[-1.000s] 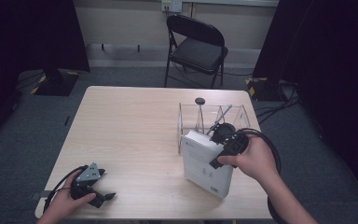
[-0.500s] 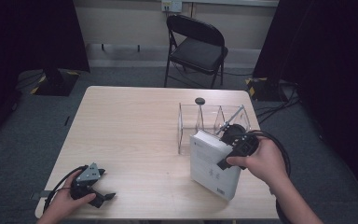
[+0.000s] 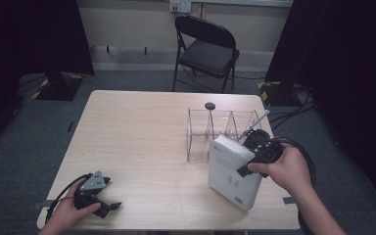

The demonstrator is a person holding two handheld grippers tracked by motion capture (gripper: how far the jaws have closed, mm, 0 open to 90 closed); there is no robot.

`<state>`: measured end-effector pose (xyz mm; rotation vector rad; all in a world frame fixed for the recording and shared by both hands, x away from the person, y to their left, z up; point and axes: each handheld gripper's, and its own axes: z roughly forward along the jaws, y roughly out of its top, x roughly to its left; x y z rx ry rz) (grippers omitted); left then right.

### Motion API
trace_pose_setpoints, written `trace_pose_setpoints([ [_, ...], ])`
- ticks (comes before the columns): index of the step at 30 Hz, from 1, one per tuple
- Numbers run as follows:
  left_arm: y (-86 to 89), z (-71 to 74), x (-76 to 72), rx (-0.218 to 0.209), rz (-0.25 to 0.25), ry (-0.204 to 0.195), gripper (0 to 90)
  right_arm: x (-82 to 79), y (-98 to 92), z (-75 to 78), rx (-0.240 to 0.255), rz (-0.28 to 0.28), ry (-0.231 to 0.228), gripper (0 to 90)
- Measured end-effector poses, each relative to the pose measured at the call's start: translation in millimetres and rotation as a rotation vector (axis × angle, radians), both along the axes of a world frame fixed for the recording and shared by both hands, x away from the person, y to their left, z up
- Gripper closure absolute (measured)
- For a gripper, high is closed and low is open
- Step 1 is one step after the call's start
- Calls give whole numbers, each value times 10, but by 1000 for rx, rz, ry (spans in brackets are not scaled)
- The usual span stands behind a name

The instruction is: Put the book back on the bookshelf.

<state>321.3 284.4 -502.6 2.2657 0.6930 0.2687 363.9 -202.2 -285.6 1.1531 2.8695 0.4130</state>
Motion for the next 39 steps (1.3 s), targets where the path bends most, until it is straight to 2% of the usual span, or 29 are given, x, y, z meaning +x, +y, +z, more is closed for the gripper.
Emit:
trace_pose_setpoints([
  [13,0,0,0,-1,0,0,0,-9,-214,-9,3,-49,5,521],
  [15,0,0,0,-1,0,0,0,-15,-252,-11,2,-58,-13,521],
  [16,0,0,0,0,0,0,0,-18,-260,-4,7,-69,-2,521],
  [20,0,0,0,-1,0,0,0,-28,-319,1,13,-92,-11,522],
  [26,0,0,0,0,0,0,0,-29,-394,6,1,-104,-7,522],
  [31,0,0,0,-1,0,0,0,-34,-466,12,-1,-135,-15,521],
  [39,0,0,0,-1,0,0,0,-51,-548,31,6,-168,-2,521],
])
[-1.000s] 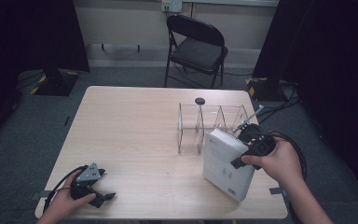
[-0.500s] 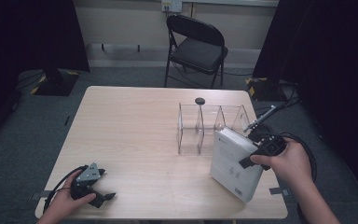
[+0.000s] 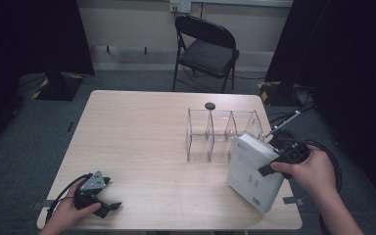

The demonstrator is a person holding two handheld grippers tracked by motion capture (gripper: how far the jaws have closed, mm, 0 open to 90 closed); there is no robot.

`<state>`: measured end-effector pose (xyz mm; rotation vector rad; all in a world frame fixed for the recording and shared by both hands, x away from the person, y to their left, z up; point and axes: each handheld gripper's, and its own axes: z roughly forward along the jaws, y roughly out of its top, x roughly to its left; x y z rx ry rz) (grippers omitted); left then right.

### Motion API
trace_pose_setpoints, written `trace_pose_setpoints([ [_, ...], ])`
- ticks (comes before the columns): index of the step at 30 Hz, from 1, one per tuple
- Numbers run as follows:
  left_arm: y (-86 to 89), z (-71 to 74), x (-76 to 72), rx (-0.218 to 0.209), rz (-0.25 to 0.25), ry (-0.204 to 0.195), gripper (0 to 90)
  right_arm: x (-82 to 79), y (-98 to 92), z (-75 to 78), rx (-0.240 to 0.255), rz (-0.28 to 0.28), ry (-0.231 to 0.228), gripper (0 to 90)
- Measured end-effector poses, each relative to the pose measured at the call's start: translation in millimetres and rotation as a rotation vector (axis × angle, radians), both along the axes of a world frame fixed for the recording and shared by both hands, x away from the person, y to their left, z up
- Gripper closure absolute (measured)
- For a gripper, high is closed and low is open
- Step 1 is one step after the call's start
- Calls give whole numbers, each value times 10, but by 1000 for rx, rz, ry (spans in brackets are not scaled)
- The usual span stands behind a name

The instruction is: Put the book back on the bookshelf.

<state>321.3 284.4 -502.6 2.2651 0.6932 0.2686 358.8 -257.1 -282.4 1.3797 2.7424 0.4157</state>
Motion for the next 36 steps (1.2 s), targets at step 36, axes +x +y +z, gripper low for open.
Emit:
trace_pose_setpoints([
  [36,0,0,0,0,0,0,0,125,-254,13,-16,-130,-30,524],
])
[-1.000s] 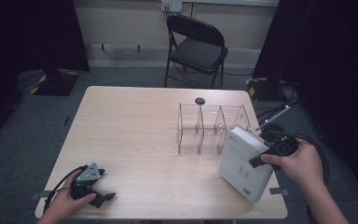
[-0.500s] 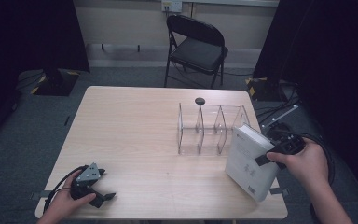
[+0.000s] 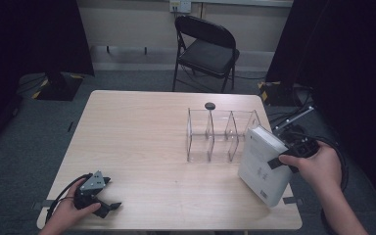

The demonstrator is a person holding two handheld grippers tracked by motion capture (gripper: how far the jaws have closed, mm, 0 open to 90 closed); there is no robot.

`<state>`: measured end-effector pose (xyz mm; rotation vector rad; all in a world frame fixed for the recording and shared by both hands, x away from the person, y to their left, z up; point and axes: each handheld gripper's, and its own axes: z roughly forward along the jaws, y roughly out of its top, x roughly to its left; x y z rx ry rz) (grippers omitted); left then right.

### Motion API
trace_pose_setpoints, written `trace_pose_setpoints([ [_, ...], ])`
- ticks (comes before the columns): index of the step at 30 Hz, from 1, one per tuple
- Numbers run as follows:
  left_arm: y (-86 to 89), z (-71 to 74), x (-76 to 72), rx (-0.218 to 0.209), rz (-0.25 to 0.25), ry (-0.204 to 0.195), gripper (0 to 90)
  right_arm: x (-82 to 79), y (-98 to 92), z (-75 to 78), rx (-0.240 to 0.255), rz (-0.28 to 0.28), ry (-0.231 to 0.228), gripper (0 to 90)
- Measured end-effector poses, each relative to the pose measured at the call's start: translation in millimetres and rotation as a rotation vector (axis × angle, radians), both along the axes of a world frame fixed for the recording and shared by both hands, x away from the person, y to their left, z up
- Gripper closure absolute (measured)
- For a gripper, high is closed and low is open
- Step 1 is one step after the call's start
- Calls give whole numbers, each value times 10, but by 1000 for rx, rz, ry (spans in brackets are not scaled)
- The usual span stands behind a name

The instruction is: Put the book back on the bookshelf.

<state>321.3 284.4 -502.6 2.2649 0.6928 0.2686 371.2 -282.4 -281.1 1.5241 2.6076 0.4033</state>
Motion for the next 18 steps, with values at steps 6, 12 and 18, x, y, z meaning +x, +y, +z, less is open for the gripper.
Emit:
trace_pose_setpoints([
  [6,0,0,0,0,0,0,0,75,2,-6,-7,-31,3,523],
  [12,0,0,0,0,0,0,0,127,29,-2,-1,-59,9,524],
  [18,0,0,0,0,0,0,0,174,63,13,-14,-56,2,524],
])
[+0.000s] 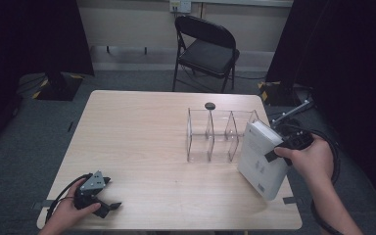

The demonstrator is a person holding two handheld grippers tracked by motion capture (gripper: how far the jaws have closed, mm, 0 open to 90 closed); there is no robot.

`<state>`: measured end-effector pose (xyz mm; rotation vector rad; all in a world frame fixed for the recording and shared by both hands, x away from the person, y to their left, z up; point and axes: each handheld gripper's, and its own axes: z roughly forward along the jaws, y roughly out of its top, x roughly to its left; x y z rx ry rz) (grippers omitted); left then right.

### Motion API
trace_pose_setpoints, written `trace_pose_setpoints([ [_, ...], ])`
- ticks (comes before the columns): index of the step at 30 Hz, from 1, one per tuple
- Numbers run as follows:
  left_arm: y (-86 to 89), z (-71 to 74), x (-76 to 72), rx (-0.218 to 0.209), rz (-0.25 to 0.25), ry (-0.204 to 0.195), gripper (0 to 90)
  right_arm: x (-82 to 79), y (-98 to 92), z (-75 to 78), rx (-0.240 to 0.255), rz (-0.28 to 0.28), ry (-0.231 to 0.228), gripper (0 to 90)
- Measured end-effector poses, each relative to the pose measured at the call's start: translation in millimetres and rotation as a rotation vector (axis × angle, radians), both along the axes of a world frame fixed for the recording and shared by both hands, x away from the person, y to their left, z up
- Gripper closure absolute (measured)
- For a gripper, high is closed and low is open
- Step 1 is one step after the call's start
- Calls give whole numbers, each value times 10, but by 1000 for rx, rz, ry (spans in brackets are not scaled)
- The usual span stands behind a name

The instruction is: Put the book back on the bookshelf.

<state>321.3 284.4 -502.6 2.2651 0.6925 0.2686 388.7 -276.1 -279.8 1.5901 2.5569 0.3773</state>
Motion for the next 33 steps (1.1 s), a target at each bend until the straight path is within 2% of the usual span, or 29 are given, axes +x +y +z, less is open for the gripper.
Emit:
trace_pose_setpoints([
  [13,0,0,0,0,0,0,0,102,54,11,4,-39,-11,524],
  [14,0,0,0,0,1,0,0,111,58,7,-2,-30,-21,524],
  [25,0,0,-1,0,1,0,0,196,58,24,15,-54,-12,525],
  [33,0,0,0,0,1,0,0,261,47,16,3,-70,-18,524],
])
